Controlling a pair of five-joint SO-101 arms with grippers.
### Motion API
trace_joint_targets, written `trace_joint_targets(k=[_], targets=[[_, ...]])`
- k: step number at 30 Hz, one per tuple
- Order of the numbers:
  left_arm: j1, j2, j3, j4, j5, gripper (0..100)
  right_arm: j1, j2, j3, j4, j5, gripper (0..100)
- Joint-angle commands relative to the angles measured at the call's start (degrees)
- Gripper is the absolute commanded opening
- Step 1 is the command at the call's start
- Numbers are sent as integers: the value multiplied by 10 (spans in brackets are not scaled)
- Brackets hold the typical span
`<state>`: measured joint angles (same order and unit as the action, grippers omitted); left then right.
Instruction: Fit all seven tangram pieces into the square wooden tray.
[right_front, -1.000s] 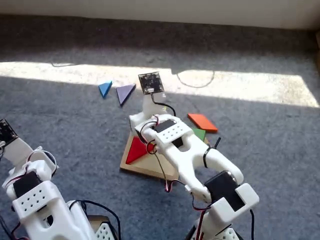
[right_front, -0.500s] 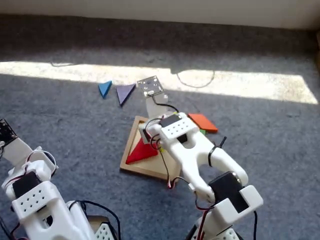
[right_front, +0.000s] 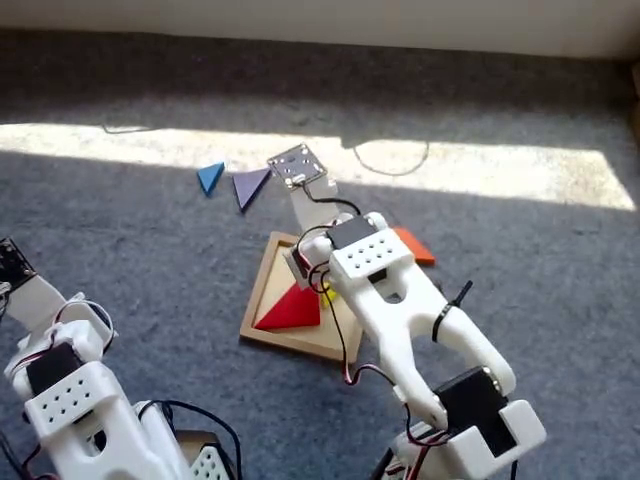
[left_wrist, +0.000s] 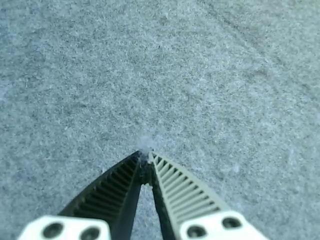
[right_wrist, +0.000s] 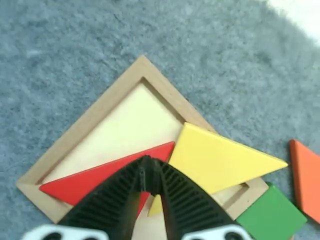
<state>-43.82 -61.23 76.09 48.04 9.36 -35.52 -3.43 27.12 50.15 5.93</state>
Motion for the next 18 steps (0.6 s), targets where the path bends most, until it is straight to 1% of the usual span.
trace_joint_targets(k=[1, 12, 18], targets=[[-6, -7, -16, -9, -3, 5, -6, -21, -9, 4, 5, 9], [-6, -7, -16, -9, -3, 5, -18, 103, 7, 3, 6, 9], [-6, -7, -17, -9, -3, 5, -48, 149, -45, -16, 6, 9]])
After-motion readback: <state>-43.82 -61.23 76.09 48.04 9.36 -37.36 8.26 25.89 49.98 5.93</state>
